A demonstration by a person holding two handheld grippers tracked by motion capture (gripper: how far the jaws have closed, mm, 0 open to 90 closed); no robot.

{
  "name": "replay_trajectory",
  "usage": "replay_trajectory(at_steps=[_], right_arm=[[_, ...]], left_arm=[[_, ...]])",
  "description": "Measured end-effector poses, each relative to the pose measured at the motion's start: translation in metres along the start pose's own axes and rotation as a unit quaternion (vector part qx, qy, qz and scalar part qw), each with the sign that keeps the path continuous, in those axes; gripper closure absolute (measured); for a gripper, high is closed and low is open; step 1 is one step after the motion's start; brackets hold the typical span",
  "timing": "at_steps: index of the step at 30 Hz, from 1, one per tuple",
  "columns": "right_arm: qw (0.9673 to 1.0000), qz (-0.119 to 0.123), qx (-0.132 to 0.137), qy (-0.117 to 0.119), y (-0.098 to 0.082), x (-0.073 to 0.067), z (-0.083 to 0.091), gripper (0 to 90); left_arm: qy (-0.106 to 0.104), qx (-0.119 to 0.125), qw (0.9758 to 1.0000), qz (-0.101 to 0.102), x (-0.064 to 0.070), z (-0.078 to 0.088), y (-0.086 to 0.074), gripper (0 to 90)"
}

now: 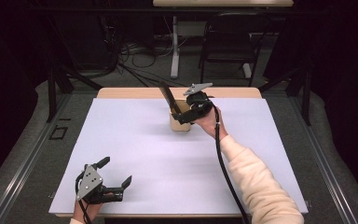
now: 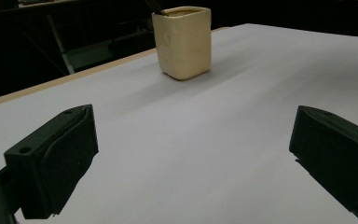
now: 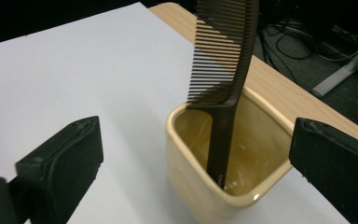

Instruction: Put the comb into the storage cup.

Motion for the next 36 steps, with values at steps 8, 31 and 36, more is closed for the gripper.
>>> replay_trajectory(at_steps=[8,31,36], right_arm=[[0.9997,0.004,-0.007,0.025,-0.009,-0.009,0.014,0.0],[0.9989,0.002,-0.003,0.048,-0.045,-0.022,0.063,0.0],[0.9987,0.000,-0.011,0.050,-0.056,-0.023,0.071,0.0]], left_arm=[[0.003,0.002,1.0000,0.001,-0.001,0.002,0.000,1.0],[0.002,-0.004,1.0000,0.001,0.000,0.000,-0.001,1.0],[0.003,-0.004,1.0000,0.001,0.000,0.000,-0.001,1.0]])
Point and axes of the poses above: each handheld gripper's, and its own axes: z roughly backward along the jaws, y roughly out of its top, x roughly to its right, the point moved 4 cm from there along -z, roughly forward along the jaws, and after that the axes turned 2 degrees about z, right-handed, at the moved point
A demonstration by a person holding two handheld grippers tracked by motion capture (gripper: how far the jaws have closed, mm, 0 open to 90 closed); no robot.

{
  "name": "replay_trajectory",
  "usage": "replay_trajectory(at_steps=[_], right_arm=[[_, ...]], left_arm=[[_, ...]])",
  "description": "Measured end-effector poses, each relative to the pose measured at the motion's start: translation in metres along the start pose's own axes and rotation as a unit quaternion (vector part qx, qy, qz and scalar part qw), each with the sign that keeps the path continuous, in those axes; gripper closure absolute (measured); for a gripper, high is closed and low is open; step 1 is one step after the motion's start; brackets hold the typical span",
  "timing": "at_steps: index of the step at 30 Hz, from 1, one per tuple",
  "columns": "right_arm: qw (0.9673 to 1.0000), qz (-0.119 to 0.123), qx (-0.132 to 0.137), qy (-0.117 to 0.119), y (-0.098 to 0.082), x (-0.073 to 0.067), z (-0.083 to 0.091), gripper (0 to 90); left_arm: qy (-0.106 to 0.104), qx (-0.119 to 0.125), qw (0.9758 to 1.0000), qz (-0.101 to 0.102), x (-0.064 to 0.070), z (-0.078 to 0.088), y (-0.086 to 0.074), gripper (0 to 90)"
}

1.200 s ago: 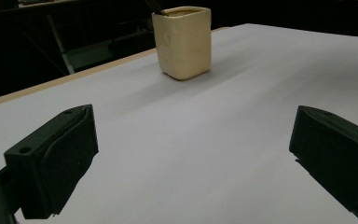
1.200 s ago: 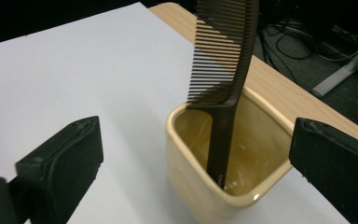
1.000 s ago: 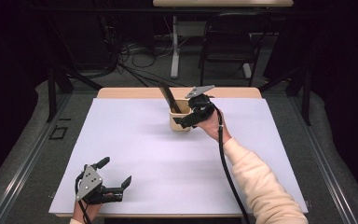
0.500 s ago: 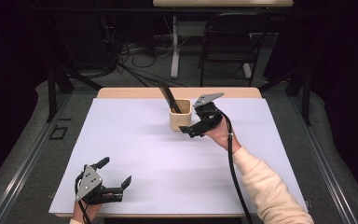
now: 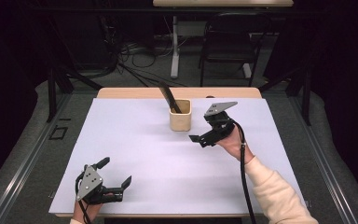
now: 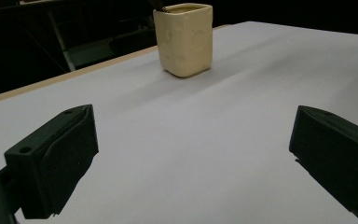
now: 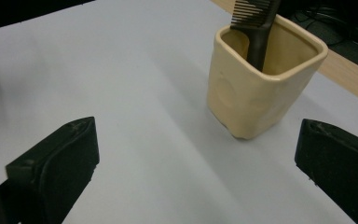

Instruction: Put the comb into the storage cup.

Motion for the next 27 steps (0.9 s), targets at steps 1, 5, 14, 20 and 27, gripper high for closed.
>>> replay_trajectory(at_steps=[1,5,14,20,27], right_arm=[[1.0000,0.000,0.000,0.001,-0.003,0.000,0.002,0.0],[1.0000,-0.003,-0.005,0.002,-0.012,-0.001,0.006,0.0],[0.9999,0.002,-0.015,-0.007,-0.027,-0.009,0.018,0.0],[0.9997,0.007,-0.021,-0.008,-0.037,-0.017,0.026,0.0],[0.9992,0.008,-0.038,-0.011,-0.054,-0.024,0.029,0.0]], left_arm=[[0.000,0.000,1.0000,0.000,0.000,0.000,0.000,1.0],[-0.001,-0.001,1.0000,-0.002,0.000,0.000,0.000,1.0],[-0.001,-0.003,1.0000,-0.002,0.000,-0.001,0.000,1.0],[-0.001,-0.003,1.0000,-0.003,0.000,0.000,0.000,1.0],[0.000,-0.005,1.0000,-0.004,0.000,-0.001,0.000,1.0]])
Point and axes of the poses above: each handheld gripper's, and its own axes: z roughly backward along the jaws, y roughly out of its top, x roughly to its right, the point moved 4 cm from there along -z, roughly forward along the jaws, and after that the axes turned 2 degrees about z, right-handed, at the moved point
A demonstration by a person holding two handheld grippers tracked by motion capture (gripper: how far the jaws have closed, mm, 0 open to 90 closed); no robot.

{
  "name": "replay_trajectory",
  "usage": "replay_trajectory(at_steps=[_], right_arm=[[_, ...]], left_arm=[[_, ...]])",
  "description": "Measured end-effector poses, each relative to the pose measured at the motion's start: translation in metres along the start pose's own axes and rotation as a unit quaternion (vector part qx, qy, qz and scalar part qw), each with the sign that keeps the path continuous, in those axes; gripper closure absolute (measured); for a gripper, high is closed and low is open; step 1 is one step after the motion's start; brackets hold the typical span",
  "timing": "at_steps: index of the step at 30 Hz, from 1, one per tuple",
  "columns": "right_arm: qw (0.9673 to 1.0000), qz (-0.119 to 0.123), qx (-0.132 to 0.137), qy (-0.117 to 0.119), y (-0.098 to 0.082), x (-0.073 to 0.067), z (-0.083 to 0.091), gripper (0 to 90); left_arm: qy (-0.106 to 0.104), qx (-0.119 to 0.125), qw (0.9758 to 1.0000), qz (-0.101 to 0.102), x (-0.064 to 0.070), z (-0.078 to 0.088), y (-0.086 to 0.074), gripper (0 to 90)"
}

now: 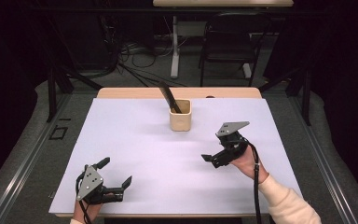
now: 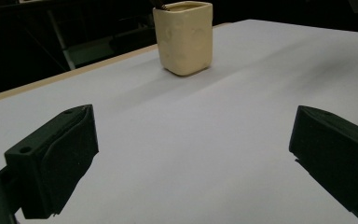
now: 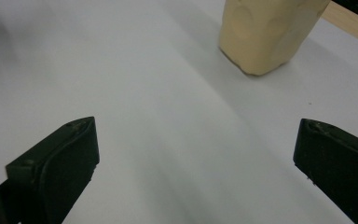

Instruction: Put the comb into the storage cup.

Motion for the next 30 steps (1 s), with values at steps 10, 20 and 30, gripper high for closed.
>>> replay_trajectory(at_steps=[10,20,30], right_arm=[[1.0000,-0.006,0.002,-0.004,-0.018,-0.007,0.008,0.0],[1.0000,-0.003,-0.007,-0.004,-0.033,-0.013,0.013,0.0],[0.9998,-0.012,-0.009,-0.011,-0.053,-0.016,0.023,0.0]], left_arm=[[0.000,-0.001,1.0000,0.001,0.000,0.000,0.000,1.1],[0.000,-0.003,1.0000,0.002,0.000,0.000,-0.001,1.2],[-0.001,-0.005,1.0000,0.001,0.001,-0.001,-0.001,1.1]])
Point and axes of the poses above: each handheld gripper's, and its own axes: z roughly backward along the jaws, y roughly out of its top, x roughly to its right, the point moved 4 cm from there along -z, roughly forward along the jaws, and after that the axes turned 2 degrees about z, right-handed, at the moved point
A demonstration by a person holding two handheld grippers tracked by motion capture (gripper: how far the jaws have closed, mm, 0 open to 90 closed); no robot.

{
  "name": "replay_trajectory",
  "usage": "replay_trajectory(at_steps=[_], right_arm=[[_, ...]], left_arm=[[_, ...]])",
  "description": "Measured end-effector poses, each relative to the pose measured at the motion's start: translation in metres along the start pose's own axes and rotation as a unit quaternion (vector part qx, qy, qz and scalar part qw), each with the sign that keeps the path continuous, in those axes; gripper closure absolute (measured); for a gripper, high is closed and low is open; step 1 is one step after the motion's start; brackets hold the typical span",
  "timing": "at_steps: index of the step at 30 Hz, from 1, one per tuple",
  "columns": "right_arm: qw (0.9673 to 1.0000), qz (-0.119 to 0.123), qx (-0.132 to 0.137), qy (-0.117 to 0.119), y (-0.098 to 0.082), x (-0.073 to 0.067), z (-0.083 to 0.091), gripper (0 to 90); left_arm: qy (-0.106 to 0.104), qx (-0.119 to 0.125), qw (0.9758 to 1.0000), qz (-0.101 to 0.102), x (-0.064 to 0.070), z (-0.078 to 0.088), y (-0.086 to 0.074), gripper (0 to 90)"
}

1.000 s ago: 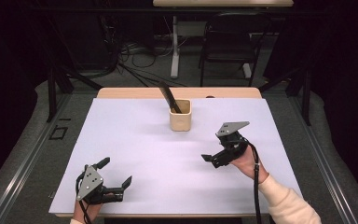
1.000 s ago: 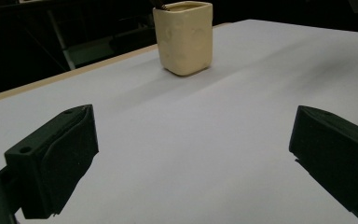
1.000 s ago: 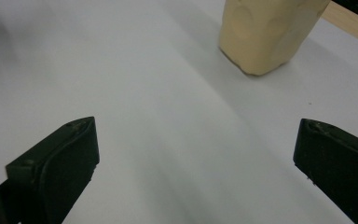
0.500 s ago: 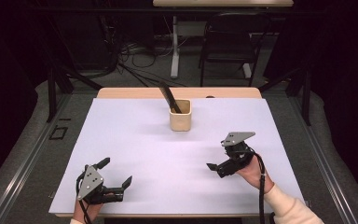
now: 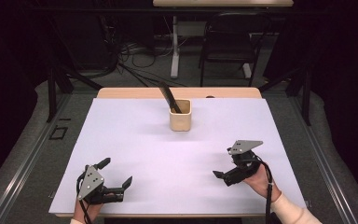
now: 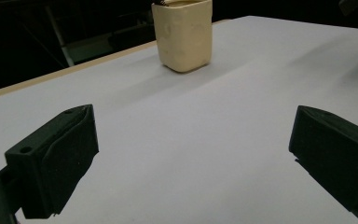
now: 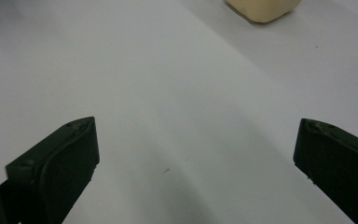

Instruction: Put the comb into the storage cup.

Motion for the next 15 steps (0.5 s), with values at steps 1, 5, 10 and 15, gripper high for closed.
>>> replay_trajectory(at_steps=[1,5,10,15], right_arm=[[1.0000,0.000,-0.001,0.000,-0.001,0.000,0.000,0.0],[1.0000,-0.003,-0.002,-0.002,-0.009,-0.002,0.002,0.0],[1.0000,-0.005,0.000,-0.008,-0.016,-0.005,0.004,0.0],[0.9999,-0.006,0.009,-0.011,-0.022,-0.007,0.007,0.0]], left_arm=[[-0.001,0.000,1.0000,0.000,0.000,0.000,0.000,1.1],[-0.001,0.000,1.0000,-0.001,0.000,0.000,0.000,1.1],[-0.001,0.000,1.0000,0.000,0.001,0.000,0.000,1.1],[-0.001,0.000,1.0000,0.000,0.000,0.000,0.000,1.1]])
Point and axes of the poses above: each handheld gripper's, and its own axes: z roughly backward along the jaws, y roughly out of its top, x roughly to its right, the point moved 4 cm from there along -z, roughly forward along the jaws, and after that the axes turned 2 degrees about z, right-handed, at the moved point
